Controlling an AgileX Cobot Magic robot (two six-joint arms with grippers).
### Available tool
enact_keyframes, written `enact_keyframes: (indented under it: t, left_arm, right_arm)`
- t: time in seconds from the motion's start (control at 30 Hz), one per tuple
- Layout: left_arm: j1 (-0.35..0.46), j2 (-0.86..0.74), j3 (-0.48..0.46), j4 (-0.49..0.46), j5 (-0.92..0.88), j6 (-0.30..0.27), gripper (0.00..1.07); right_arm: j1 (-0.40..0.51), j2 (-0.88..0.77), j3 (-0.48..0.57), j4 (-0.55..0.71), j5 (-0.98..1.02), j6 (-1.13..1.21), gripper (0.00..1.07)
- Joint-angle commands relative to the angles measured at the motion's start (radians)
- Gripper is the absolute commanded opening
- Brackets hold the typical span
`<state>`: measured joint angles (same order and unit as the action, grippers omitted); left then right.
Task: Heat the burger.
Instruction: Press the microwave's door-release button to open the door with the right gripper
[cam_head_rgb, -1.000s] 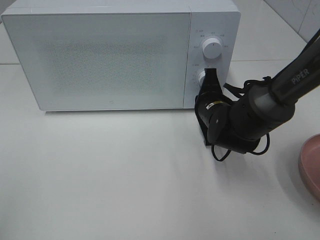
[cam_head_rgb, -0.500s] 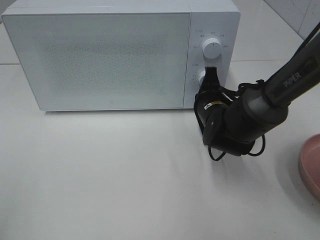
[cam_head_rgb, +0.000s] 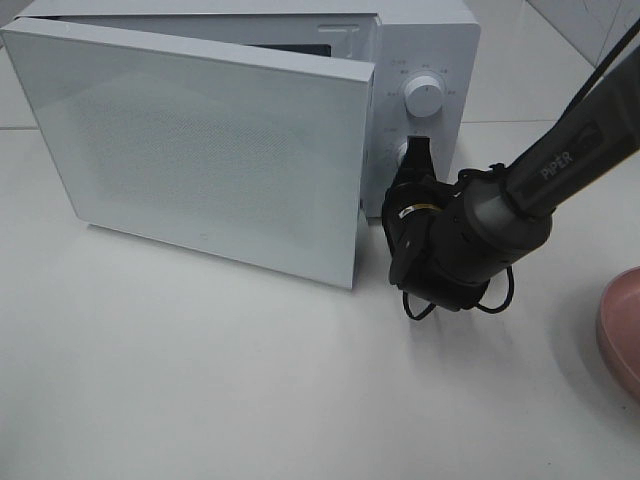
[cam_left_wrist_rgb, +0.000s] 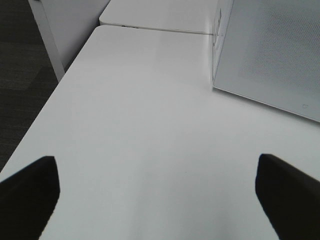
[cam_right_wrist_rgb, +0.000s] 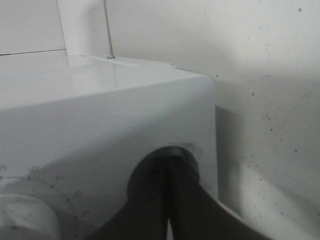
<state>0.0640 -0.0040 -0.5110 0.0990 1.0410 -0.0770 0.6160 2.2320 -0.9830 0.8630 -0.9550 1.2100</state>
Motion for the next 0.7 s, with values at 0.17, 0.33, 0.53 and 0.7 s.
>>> enact_keyframes:
  t: [0.17,0.33,0.53,0.7]
  left_arm:
    - [0.002,-0.019,0.005,0.002,-0.003,0.000,1.00]
    - [0.002,-0.019,0.005,0.002,-0.003,0.000,1.00]
    - [0.002,-0.019,0.005,0.002,-0.003,0.000,1.00]
    - [0.002,-0.019,0.005,0.002,-0.003,0.000,1.00]
  right_arm:
    - [-0.048,-0.007,-0.086,-0.095,-0.186,-0.015,0.00]
    - [-0.048,-0.009,-0.086,-0.098,-0.140,-0.019,0.00]
    - [-0.046,-0.009,-0.086,-0.099,-0.103,-0.023,0.00]
    - [-0.045,-0.028,-0.073,-0.109,-0.029,-0.027,0.00]
